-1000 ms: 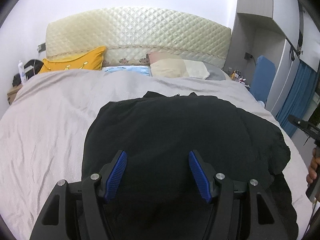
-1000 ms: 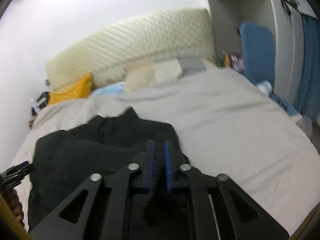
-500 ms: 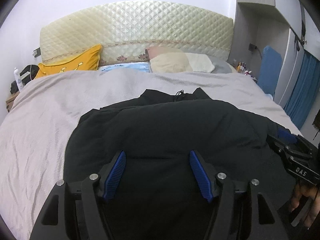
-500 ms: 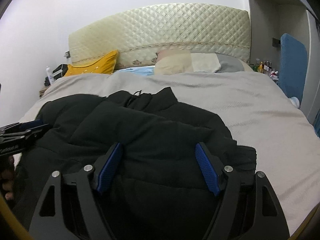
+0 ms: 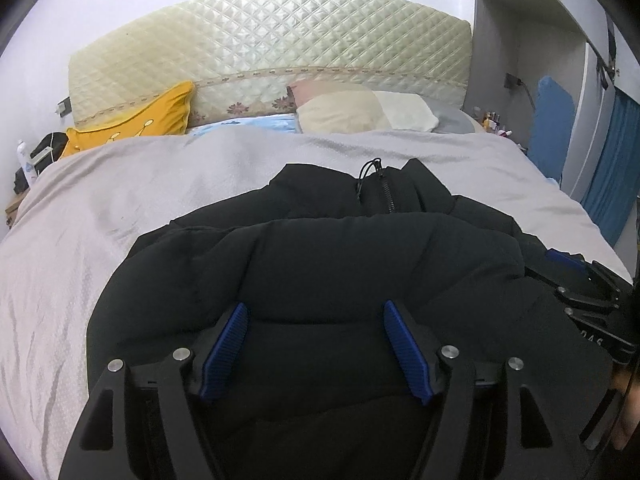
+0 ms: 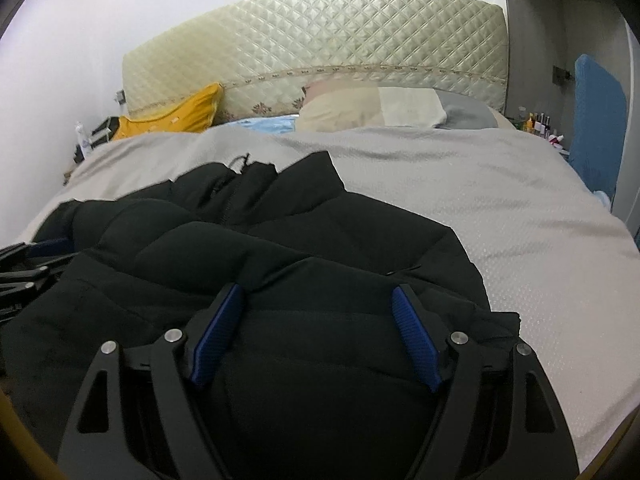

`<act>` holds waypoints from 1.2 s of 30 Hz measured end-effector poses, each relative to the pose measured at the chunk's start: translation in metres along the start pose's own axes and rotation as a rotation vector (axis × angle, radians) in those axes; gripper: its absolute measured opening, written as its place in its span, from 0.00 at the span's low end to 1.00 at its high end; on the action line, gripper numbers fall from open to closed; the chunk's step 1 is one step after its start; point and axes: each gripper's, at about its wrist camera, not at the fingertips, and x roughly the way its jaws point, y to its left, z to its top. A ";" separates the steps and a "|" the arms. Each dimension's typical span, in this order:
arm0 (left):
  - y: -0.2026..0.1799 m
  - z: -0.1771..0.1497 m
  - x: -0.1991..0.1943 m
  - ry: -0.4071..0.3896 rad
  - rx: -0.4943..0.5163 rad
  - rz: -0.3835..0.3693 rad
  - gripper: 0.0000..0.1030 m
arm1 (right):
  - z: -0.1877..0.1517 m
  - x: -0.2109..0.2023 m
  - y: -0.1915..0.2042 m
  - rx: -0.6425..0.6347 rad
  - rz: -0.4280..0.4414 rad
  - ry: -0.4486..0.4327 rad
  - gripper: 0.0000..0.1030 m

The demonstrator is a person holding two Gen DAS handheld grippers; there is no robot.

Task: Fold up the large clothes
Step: 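Hold both grippers over the jacket's hem, preparing the next fold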

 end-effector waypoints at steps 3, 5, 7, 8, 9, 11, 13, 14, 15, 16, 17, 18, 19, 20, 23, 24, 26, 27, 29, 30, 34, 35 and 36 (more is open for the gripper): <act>0.001 0.000 -0.007 0.006 -0.003 -0.001 0.68 | 0.001 0.000 0.004 -0.013 -0.010 0.028 0.75; 0.002 -0.002 -0.021 0.017 -0.008 0.001 0.68 | 0.002 -0.010 0.004 -0.011 -0.005 0.038 0.75; 0.003 -0.002 -0.036 0.023 -0.015 0.008 0.68 | 0.004 -0.028 0.003 0.003 0.000 0.028 0.75; 0.004 -0.003 -0.049 0.019 -0.018 0.009 0.68 | 0.005 -0.036 0.004 0.002 0.000 0.020 0.75; 0.006 -0.003 -0.058 0.012 -0.018 0.008 0.68 | 0.005 -0.049 0.006 -0.005 -0.005 0.010 0.75; 0.006 -0.005 -0.090 -0.026 -0.021 0.009 0.68 | 0.004 -0.075 0.009 -0.019 -0.015 -0.017 0.75; 0.006 -0.010 -0.121 -0.043 -0.025 0.012 0.68 | 0.001 -0.106 0.012 -0.019 -0.007 -0.037 0.76; 0.006 -0.011 -0.133 -0.042 -0.026 0.012 0.68 | -0.002 -0.124 0.015 -0.021 -0.019 -0.053 0.76; 0.005 -0.014 -0.149 -0.049 -0.027 -0.006 0.68 | -0.005 -0.139 0.018 -0.024 -0.026 -0.062 0.78; 0.004 -0.016 -0.162 -0.058 -0.029 -0.021 0.69 | -0.008 -0.153 0.021 -0.024 -0.024 -0.064 0.79; 0.004 -0.020 -0.179 -0.069 -0.034 -0.034 0.74 | -0.011 -0.166 0.022 -0.018 -0.021 -0.070 0.81; 0.003 -0.023 -0.193 -0.081 -0.036 -0.040 0.77 | -0.015 -0.180 0.025 -0.014 -0.016 -0.080 0.83; 0.003 -0.028 -0.208 -0.096 -0.035 -0.044 0.82 | -0.017 -0.192 0.027 -0.013 -0.012 -0.089 0.83; 0.002 -0.033 -0.224 -0.115 -0.029 -0.049 0.83 | -0.021 -0.208 0.029 -0.011 -0.011 -0.106 0.85; 0.003 -0.049 -0.261 -0.137 -0.021 -0.049 0.84 | -0.033 -0.247 0.037 -0.017 -0.018 -0.136 0.96; 0.004 -0.054 -0.270 -0.133 -0.028 -0.058 0.84 | -0.038 -0.260 0.039 -0.021 -0.025 -0.143 1.00; 0.005 -0.070 -0.292 -0.136 -0.035 -0.067 0.84 | -0.049 -0.283 0.044 -0.030 -0.010 -0.159 1.00; 0.005 -0.077 -0.302 -0.142 -0.030 -0.063 0.84 | -0.054 -0.294 0.047 -0.039 -0.002 -0.163 1.00; 0.004 -0.093 -0.320 -0.153 -0.015 -0.066 0.84 | -0.066 -0.312 0.053 -0.057 -0.004 -0.165 1.00; 0.004 -0.100 -0.326 -0.154 -0.012 -0.069 0.84 | -0.070 -0.318 0.055 -0.062 -0.004 -0.163 1.00; 0.003 -0.134 -0.349 -0.132 -0.009 -0.085 0.84 | -0.097 -0.343 0.056 -0.053 0.016 -0.145 1.00; 0.001 -0.142 -0.351 -0.120 -0.001 -0.085 0.84 | -0.103 -0.346 0.055 -0.047 0.017 -0.139 1.00; -0.001 -0.149 -0.352 -0.109 0.007 -0.087 0.84 | -0.109 -0.349 0.055 -0.044 0.008 -0.130 1.00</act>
